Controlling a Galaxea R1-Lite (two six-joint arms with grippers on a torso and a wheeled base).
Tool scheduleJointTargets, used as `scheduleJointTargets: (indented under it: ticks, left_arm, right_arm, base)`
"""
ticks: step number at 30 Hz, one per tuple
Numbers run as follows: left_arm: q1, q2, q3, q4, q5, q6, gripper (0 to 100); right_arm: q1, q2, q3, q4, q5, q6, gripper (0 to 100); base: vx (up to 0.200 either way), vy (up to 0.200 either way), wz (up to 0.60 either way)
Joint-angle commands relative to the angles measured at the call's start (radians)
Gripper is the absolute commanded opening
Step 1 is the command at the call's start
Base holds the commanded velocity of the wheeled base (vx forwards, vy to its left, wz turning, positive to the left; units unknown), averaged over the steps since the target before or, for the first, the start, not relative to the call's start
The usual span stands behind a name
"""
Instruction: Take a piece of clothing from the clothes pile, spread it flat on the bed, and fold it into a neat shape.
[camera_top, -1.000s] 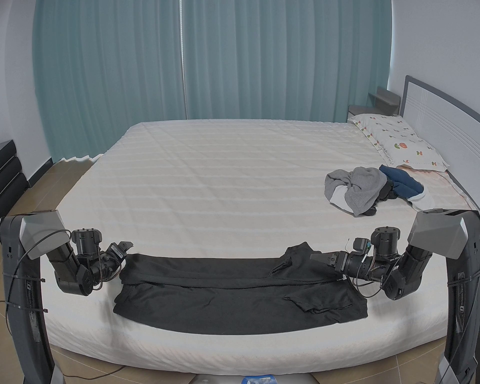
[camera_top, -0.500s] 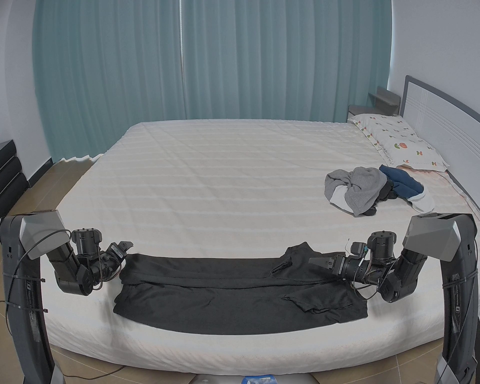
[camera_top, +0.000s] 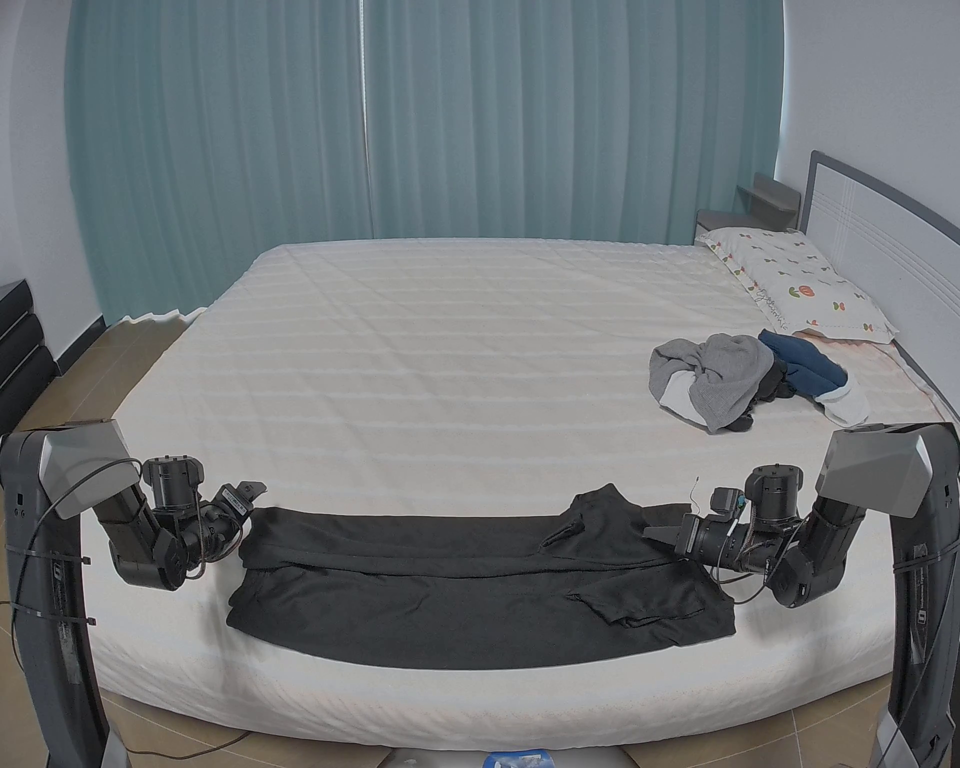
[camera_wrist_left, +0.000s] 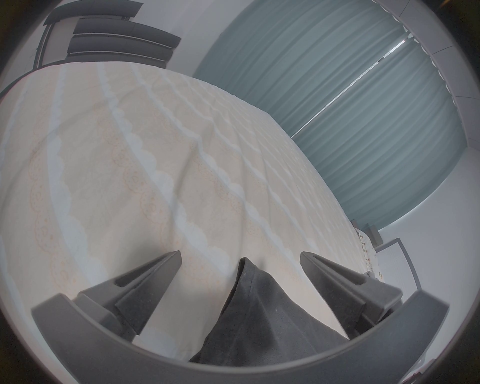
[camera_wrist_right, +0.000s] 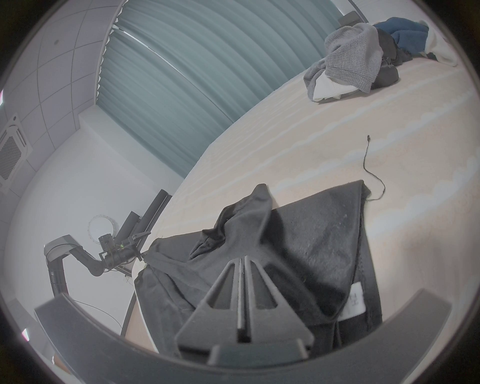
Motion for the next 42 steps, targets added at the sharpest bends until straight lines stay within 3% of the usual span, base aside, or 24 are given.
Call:
scheduleJointTargets:
  ticks: [1, 6, 16, 17, 25, 34, 35, 42]
  left_arm:
    - [0.002, 0.001, -0.002, -0.001, -0.001, -0.001, 100]
    - [0.002, -0.005, 0.004, 0.002, 0.0, 0.001, 100]
    - [0.0, -0.013, 0.009, 0.005, 0.0, 0.001, 100]
    - [0.002, -0.013, 0.009, 0.005, 0.0, 0.001, 100]
    - [0.0, -0.01, 0.01, -0.001, 0.0, 0.003, 100]
    - [0.0, -0.008, 0.009, -0.001, 0.0, 0.004, 100]
    - [0.0, -0.01, 0.009, -0.001, 0.0, 0.003, 100]
    - [0.002, -0.01, 0.009, 0.002, 0.0, 0.003, 100]
  right_arm:
    - [-0.009, -0.048, 0.047, -0.003, 0.018, 0.0, 0]
    - [-0.021, -0.087, 0.121, -0.047, 0.066, 0.0, 0]
    - [-0.021, -0.019, 0.046, -0.039, 0.037, 0.004, 0]
    - [-0.021, -0.01, 0.029, -0.035, 0.031, 0.004, 100]
    - [-0.001, 0.054, -0.062, -0.033, -0.071, 0.006, 100]
    - [0.027, 0.093, -0.086, -0.033, -0.08, 0.003, 100]
    - [0.028, 0.094, -0.091, -0.033, -0.081, 0.003, 0]
    - [0.016, 0.065, -0.054, -0.035, -0.08, 0.0, 0]
  base:
    - [0.0, 0.0, 0.0]
    - [0.0, 0.0, 0.0]
    - [0.0, 0.0, 0.0]
    - [0.0, 0.0, 0.0]
    - [0.0, 0.0, 0.0]
    - [0.0, 0.0, 0.0]
    - [0.0, 0.0, 0.0]
    - [0.0, 0.0, 0.0]
